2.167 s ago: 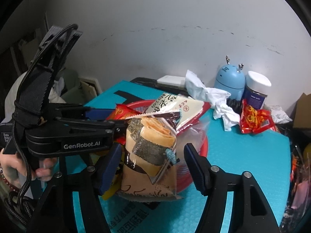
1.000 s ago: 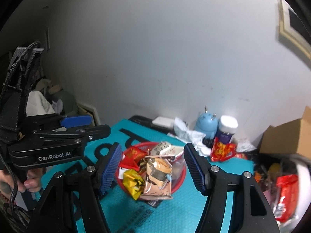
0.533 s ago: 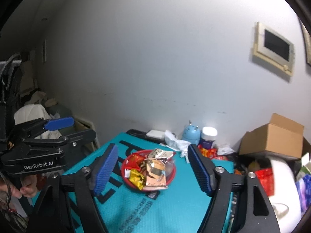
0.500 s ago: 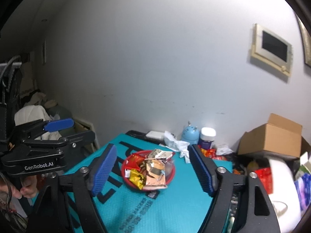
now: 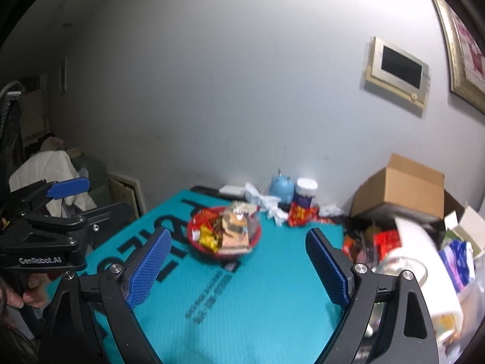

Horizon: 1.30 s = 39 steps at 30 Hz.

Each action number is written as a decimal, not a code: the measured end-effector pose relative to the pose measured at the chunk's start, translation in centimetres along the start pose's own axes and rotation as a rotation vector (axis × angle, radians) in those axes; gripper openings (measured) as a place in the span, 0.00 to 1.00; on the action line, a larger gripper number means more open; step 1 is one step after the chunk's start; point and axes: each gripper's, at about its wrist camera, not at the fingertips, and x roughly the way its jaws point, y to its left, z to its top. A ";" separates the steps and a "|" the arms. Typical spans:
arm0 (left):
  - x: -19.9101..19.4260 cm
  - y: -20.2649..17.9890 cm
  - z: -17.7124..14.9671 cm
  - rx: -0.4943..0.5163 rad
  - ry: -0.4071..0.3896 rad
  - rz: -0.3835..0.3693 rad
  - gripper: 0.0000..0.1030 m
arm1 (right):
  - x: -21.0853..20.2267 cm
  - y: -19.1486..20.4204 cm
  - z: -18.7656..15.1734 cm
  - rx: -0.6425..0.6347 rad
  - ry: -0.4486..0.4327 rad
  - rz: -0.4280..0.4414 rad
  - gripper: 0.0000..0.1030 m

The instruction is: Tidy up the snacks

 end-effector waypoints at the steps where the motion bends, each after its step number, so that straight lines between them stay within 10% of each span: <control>1: -0.1 -0.2 -0.4 0.001 0.004 0.002 0.94 | 0.0 0.0 -0.3 0.002 0.009 -0.003 0.89; 39: 0.7 -1.0 -5.6 -0.072 0.130 -0.003 0.94 | 1.0 -0.8 -5.3 0.008 0.135 0.019 0.89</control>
